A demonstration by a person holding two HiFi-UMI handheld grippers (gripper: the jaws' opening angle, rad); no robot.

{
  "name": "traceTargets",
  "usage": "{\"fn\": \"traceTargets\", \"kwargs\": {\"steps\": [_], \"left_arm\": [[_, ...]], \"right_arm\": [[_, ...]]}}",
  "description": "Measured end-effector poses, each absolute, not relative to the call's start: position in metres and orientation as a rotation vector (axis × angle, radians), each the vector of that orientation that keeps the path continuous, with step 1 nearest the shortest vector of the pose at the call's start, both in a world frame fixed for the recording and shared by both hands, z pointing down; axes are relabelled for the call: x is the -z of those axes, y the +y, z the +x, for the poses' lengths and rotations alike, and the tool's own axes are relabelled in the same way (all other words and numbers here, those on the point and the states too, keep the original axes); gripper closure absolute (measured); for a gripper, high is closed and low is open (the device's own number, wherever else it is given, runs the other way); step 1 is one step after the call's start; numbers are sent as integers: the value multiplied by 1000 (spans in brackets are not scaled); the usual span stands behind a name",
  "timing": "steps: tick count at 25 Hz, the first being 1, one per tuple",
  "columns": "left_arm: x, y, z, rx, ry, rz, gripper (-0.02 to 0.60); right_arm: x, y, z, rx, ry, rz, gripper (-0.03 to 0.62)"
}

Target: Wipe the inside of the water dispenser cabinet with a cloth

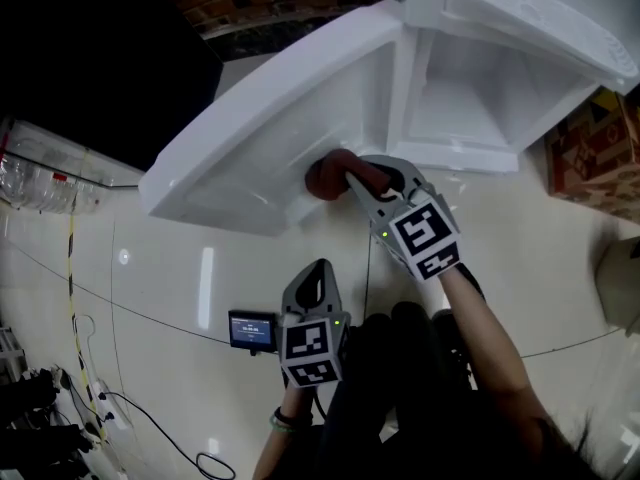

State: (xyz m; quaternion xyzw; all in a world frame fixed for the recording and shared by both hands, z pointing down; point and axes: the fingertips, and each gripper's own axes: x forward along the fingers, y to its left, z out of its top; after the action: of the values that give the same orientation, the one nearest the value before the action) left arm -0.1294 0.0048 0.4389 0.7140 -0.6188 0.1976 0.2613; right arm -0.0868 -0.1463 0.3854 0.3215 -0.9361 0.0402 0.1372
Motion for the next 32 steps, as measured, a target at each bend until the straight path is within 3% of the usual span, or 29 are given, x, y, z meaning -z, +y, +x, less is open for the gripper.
{"fn": "traceTargets", "kwargs": {"steps": [5,9,18,23,32], "left_arm": [[-439,6,-134,-534,-1681,1924,592],[-439,7,-136,-534,-1685,1918,592],[-446,11,-138,-533,-1684,1898,592],[-447,13,-142,-525,-1689,1887,592],[-450,14,-150,-518,-1698,1868,592]], "right_arm": [[-404,-183,-21,-193,-2588,1188,517],[-407,-182,-18,-204,-2578,1197,517],[-376,-66,-148,-111,-2853,590,517],[-410,-38,-183,-97,-2800,385,517],[-452,-129,-106,-233,-2596,818,517]]}}
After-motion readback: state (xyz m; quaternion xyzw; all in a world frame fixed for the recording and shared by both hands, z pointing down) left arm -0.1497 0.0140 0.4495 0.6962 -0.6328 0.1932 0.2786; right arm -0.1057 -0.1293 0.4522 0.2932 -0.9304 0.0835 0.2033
